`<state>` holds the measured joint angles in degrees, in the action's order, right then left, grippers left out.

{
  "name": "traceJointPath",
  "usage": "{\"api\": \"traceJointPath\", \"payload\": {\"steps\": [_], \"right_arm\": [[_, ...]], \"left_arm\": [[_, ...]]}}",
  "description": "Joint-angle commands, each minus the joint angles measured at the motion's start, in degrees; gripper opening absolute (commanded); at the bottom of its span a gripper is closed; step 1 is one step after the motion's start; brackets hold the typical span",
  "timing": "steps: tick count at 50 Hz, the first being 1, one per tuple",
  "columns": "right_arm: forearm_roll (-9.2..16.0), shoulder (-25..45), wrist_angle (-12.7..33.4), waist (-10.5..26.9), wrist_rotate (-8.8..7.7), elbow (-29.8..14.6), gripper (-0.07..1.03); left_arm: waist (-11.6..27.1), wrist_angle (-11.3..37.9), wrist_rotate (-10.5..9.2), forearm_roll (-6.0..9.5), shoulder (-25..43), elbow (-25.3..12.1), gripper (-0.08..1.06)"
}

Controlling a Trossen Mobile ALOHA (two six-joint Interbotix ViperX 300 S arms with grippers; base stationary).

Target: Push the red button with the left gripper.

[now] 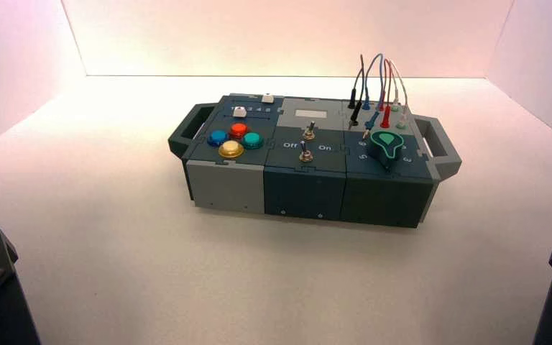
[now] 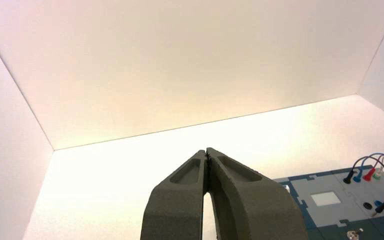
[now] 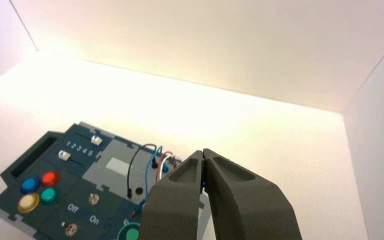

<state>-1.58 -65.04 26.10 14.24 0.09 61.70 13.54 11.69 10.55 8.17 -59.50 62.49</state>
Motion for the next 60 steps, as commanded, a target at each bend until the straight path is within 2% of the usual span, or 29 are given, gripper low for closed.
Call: {"api": "traceJointPath", "payload": {"steps": [1, 31, 39, 47, 54, 60], "right_arm": [[-0.2, 0.0, -1.0, 0.0, 0.18, -0.8, -0.02], [0.4, 1.3, -1.1, 0.0, 0.44, -0.2, -0.02], [0.5, 1.8, -1.2, 0.0, 0.44, -0.1, -0.02], [0.6, 2.8, -1.1, 0.0, 0.44, -0.2, -0.02], [0.5, 3.3, -1.1, 0.0, 0.44, -0.2, -0.02], [0.4, 3.9, -1.1, -0.1, 0.44, -0.3, -0.02]], "left_arm": [[-0.4, -0.6, 0.26, -0.09, 0.9, -0.9, -0.03], [-0.3, -0.7, 0.35, -0.09, 2.8, -1.0, -0.03], [1.2, -0.4, 0.44, -0.09, 6.5, -1.4, -0.03], [6.2, 1.9, 1.14, 0.00, 13.4, -3.3, -0.03], [13.8, 5.7, 1.58, -0.09, 22.5, -8.2, -0.03], [18.0, 8.1, 1.85, -0.09, 28.8, -12.4, -0.03]]}}
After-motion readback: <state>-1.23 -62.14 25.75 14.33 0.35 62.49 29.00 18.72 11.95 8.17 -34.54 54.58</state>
